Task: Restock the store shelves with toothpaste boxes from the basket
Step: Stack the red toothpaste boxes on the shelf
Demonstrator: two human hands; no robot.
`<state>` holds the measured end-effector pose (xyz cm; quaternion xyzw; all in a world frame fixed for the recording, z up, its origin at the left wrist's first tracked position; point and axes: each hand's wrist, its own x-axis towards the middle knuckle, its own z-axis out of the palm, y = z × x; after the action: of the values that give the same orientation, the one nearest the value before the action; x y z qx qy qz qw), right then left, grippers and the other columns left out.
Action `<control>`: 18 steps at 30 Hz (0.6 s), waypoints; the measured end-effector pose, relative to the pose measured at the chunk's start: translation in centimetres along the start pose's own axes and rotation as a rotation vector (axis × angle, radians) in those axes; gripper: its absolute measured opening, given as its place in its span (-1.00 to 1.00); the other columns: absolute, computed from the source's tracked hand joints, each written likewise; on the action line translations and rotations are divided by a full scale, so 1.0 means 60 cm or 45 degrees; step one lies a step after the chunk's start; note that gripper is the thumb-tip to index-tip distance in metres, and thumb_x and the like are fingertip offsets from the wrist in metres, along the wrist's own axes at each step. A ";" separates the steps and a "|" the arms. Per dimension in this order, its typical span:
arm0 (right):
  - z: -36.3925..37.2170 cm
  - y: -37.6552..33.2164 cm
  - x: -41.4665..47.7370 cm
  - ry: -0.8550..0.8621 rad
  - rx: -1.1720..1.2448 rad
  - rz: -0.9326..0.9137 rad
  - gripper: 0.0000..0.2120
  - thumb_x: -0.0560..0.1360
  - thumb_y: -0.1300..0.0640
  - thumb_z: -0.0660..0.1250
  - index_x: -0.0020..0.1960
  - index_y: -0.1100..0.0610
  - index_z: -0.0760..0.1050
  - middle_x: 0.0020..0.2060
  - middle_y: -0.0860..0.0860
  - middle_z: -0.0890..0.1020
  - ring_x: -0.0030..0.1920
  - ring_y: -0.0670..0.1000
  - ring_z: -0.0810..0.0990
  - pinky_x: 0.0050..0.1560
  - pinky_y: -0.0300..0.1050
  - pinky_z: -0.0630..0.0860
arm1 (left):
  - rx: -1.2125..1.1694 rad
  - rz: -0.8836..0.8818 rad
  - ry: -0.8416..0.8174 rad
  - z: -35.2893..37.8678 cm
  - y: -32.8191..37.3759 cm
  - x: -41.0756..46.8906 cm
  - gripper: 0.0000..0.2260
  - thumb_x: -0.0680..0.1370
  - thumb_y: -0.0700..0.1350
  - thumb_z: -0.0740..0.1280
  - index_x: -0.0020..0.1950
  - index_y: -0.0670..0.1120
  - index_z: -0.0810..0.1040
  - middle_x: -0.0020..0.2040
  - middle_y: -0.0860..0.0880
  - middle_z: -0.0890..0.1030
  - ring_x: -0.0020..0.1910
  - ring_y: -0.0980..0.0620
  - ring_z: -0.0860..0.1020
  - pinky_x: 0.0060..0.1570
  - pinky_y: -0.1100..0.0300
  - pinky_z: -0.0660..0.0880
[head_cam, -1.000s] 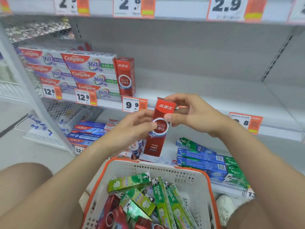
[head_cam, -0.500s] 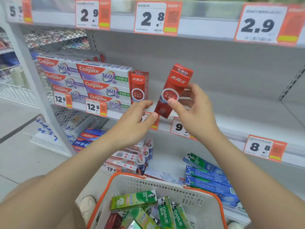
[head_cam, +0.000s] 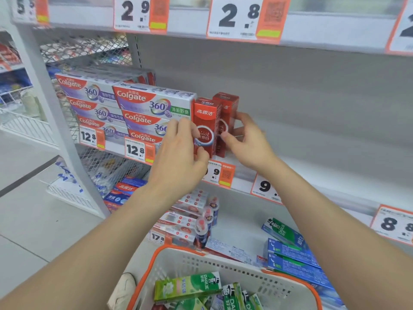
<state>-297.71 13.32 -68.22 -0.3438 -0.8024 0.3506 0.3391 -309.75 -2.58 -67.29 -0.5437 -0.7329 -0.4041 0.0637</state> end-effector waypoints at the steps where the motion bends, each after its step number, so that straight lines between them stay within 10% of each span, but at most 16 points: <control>1: 0.004 0.001 0.002 -0.078 0.050 0.023 -0.55 0.62 0.16 0.39 0.47 0.03 0.38 0.01 0.03 0.68 -0.01 0.04 0.73 0.05 0.12 0.69 | 0.008 -0.006 0.008 -0.001 -0.003 0.000 -0.78 0.54 -0.15 0.36 0.12 -0.05 0.37 0.11 -0.01 0.40 0.02 -0.01 0.43 0.04 -0.05 0.49; 14: 0.018 -0.018 -0.015 -0.409 -0.017 0.032 -0.18 0.44 0.14 0.48 0.57 -0.01 0.13 0.31 -0.11 0.59 0.27 -0.13 0.61 0.31 -0.09 0.56 | 0.020 -0.121 -0.228 0.004 -0.021 -0.008 -0.73 0.59 -0.14 0.34 0.27 -0.08 0.41 0.20 -0.02 0.48 0.18 -0.02 0.46 0.09 0.09 0.40; 18: 0.022 -0.035 -0.032 -0.365 -0.291 0.019 -0.35 0.47 0.07 0.41 0.50 0.00 0.27 0.28 -0.06 0.61 0.19 0.01 0.59 0.16 -0.12 0.48 | 0.072 -0.096 -0.255 0.004 -0.019 -0.013 -0.76 0.59 -0.11 0.33 0.24 -0.06 0.43 0.19 -0.03 0.49 0.15 -0.06 0.49 0.14 -0.05 0.47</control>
<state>-298.40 10.29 -67.80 -0.3324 -0.8746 0.3051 0.1773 -310.32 -3.10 -68.46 -0.5513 -0.7666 -0.3291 -0.0097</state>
